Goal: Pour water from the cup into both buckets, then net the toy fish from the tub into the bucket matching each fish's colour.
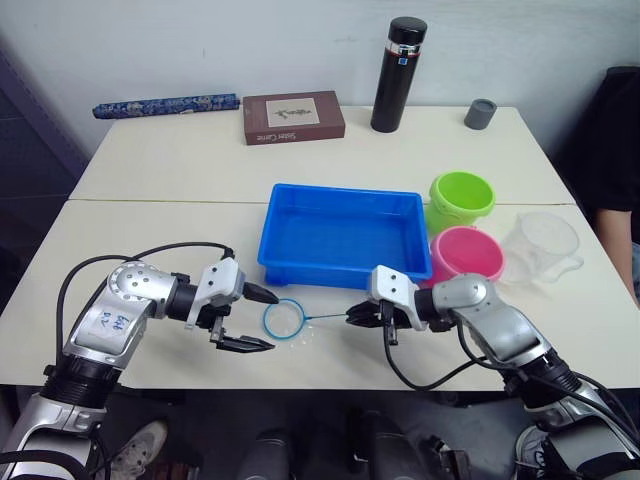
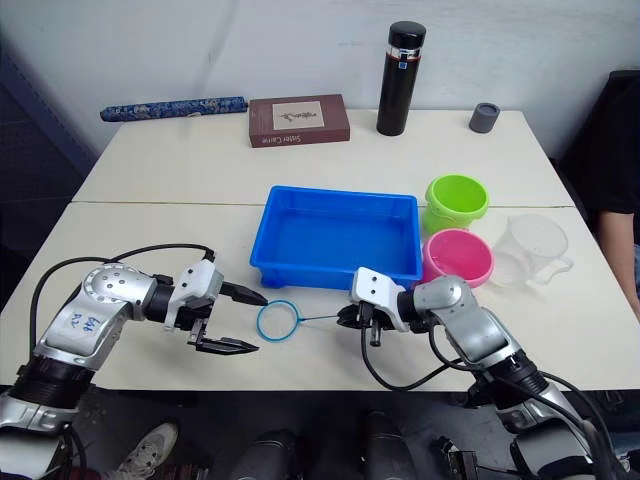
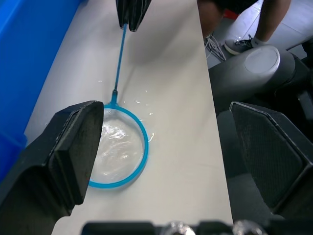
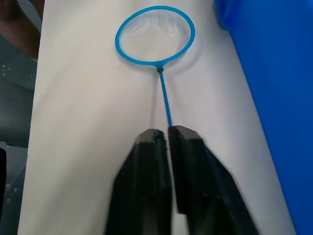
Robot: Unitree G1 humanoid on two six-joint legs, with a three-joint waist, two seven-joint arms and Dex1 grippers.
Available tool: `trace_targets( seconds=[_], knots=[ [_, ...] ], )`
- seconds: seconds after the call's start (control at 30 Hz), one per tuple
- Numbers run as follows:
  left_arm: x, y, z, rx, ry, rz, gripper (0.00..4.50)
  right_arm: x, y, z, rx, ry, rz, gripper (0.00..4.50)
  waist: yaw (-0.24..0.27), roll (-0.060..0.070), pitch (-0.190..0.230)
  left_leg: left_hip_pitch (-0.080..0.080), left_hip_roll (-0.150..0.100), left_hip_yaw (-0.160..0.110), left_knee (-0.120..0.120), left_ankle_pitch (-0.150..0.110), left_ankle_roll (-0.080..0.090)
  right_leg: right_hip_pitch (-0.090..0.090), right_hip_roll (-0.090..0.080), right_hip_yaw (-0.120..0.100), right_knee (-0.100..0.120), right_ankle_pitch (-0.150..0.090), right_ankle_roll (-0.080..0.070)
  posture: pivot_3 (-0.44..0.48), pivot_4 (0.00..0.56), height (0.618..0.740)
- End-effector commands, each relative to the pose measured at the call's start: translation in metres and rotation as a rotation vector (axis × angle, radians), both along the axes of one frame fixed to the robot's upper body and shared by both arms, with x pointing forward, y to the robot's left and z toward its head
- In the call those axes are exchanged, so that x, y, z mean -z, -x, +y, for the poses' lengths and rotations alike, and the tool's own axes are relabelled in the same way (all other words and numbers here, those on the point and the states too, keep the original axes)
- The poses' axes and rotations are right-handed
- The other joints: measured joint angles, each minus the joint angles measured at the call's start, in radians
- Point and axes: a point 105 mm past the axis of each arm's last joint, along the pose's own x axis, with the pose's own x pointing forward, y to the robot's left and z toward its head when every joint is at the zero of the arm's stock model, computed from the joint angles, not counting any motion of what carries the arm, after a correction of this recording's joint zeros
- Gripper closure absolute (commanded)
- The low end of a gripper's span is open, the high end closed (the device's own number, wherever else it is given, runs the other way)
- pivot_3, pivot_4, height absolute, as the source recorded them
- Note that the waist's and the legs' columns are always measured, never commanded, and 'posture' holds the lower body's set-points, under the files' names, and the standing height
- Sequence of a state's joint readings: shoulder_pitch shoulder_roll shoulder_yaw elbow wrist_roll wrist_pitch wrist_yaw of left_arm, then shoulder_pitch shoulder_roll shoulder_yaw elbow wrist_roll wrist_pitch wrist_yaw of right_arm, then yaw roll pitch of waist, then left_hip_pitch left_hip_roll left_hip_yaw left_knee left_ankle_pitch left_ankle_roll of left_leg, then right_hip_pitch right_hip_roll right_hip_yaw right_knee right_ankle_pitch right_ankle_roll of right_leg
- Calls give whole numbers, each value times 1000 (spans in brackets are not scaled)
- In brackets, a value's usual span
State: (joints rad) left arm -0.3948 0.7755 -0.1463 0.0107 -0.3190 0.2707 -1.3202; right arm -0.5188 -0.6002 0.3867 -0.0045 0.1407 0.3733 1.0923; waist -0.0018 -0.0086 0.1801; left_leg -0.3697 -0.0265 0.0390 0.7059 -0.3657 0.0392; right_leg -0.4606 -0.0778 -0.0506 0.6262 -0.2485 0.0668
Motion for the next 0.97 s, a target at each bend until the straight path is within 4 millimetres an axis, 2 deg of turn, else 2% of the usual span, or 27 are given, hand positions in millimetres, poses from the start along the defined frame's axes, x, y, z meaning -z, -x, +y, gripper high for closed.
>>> trace_targets(
  seconds=[0.03,0.1,0.2,0.3,0.43,0.53,0.7,0.8,0.97],
  knots=[
    [2,-1,1,-31,-11,-18,0,-7,3,-3,-32,18,-22,1984,0,0,0,0,0,0,0,0,0,0,0,0,0,0,0,0,150,740],
    [4,-3,3,-68,-8,-15,0,-11,9,-9,-36,26,2,961,2,0,0,0,0,0,0,0,0,0,0,0,0,0,0,0,150,740],
    [5,-4,6,-131,6,11,0,-17,18,-17,-37,17,40,961,1,0,0,0,0,0,0,0,0,0,-1,0,0,0,0,0,150,740],
    [10,-1,14,-232,28,42,0,-24,36,-37,-18,28,77,961,2,0,0,0,0,-1,0,0,0,0,-1,0,0,0,0,0,150,740],
    [22,19,22,-336,46,70,0,-27,56,-55,42,14,106,961,0,0,0,0,1,-1,-2,-1,1,1,-1,1,-2,0,0,0,150,740],
    [32,28,31,-462,69,58,0,-23,66,-67,101,28,107,961,3,0,0,2,1,-1,-2,-1,0,1,-1,1,-5,0,0,0,150,740],
    [39,31,50,-685,125,66,0,-20,71,-74,187,-3,109,961,5,0,0,8,1,-2,-4,-1,1,7,-2,1,-6,-1,-1,0,150,740],
    [43,35,57,-761,125,75,0,-16,73,-76,210,-9,109,961,5,0,0,18,2,-2,-8,-7,5,17,-2,0,-9,-2,-3,0,150,740],
    [43,34,62,-801,145,67,0,-7,78,-76,226,-17,135,961,7,0,0,18,2,-2,-8,-7,5,17,-2,0,-9,-2,-3,0,150,740]
  ],
)
